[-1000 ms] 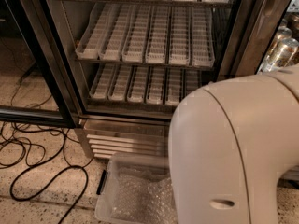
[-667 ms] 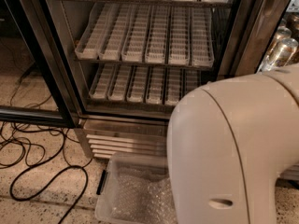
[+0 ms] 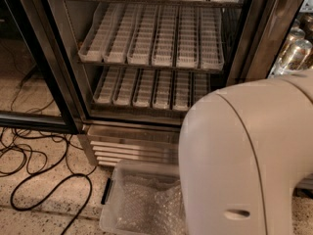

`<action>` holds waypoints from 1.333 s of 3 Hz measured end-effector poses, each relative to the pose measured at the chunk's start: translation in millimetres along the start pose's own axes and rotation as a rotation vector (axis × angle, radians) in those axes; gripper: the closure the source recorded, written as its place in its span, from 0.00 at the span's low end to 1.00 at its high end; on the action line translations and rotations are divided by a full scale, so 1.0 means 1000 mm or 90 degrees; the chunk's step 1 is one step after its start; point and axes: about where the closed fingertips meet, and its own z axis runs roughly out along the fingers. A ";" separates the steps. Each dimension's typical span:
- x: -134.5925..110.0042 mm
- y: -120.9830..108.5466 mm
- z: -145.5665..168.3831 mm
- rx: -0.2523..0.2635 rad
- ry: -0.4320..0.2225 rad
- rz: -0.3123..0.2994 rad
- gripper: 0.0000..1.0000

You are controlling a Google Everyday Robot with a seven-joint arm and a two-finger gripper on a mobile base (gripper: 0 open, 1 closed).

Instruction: Pick water bottle from bottom shelf of fridge

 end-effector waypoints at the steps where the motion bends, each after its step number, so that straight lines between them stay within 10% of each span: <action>1: 0.000 0.000 0.000 0.000 0.000 0.000 1.00; 4: 0.078 0.044 -0.034 -0.082 0.127 0.060 1.00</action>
Offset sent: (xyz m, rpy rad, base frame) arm -0.0308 0.0345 -0.0052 0.0642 0.0230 0.0657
